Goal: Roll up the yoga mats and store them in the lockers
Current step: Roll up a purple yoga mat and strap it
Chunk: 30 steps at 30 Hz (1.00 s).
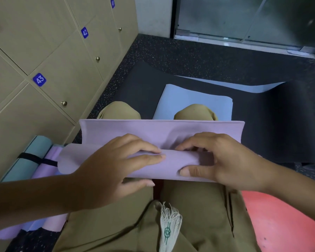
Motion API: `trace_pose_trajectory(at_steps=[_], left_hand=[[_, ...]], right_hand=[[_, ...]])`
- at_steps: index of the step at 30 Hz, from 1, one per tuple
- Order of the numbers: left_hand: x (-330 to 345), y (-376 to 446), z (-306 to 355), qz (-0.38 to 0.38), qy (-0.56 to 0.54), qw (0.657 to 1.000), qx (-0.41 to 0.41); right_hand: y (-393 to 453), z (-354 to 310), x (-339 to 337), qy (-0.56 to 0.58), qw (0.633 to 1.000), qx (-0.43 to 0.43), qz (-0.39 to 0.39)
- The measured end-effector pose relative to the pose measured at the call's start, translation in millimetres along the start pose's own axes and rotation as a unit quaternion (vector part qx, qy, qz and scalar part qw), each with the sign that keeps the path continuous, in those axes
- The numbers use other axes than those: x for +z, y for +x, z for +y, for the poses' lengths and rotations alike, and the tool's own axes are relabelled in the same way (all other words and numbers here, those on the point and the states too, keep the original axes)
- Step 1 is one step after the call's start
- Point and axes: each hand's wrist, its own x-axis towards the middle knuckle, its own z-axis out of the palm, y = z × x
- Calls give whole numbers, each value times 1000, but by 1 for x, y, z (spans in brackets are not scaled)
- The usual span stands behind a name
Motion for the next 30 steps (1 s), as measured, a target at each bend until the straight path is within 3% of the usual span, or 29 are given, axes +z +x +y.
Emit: trace_pose_trajectory(at_steps=[3, 9, 13, 18, 25, 30], left_hand=[[0, 6, -9, -11, -9, 1000, -6], [0, 24, -28, -35, -53, 998, -29], [0, 35, -39, -71, -93, 992, -47], [-6, 48, -52, -102, -89, 990, -43], [-6, 41, -29, 20, 48, 999, 4], [14, 29, -21, 15, 111, 994, -10]], right_hand=[[-1, 0, -1, -35, 999, 16, 13], [-21, -3, 27, -224, 955, -39, 192], [-28, 6, 42, -292, 930, -48, 219], [-20, 18, 37, -243, 950, -40, 192], [-3, 28, 16, -178, 976, -16, 121], [14, 40, 1, -174, 982, 0, 74]])
